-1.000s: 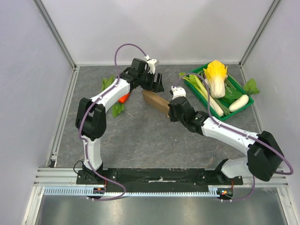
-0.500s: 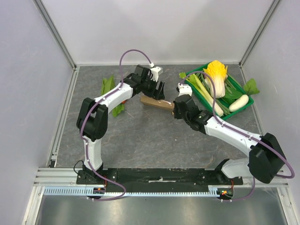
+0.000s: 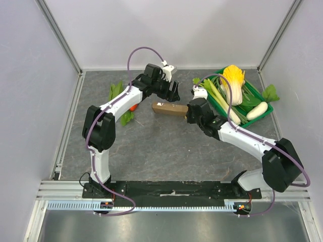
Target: Unpack the express box
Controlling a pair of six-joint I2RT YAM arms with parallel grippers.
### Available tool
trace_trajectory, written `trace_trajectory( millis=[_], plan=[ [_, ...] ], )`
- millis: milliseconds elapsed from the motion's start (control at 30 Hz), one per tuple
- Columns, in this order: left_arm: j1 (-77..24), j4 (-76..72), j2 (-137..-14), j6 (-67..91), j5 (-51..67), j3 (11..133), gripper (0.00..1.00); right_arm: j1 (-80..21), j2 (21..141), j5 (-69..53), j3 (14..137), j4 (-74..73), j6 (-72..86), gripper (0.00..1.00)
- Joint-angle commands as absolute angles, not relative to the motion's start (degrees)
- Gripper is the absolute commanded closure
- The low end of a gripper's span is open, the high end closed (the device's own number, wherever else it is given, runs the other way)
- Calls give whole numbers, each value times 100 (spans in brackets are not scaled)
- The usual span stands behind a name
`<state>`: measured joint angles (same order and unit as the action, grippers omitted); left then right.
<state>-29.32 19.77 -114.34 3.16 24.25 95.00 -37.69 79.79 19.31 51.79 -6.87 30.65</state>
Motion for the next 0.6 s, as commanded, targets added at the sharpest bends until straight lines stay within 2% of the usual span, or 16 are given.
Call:
trace_trajectory(
  millis=[0, 200, 567],
  plan=[
    [-2848, 1776, -11452, 264, 2890, 9949, 18, -3674, 8112, 1846, 5528, -194, 3111, 100],
    [-2777, 1652, -11610, -297, 4234, 9897, 16, -3569, 8244, 1688, 5581, -114, 3146, 100],
    [-2786, 1810, -11698, -1185, 4351, 9800, 14, -3314, 8271, 1398, 5528, -123, 3190, 100]
  ],
)
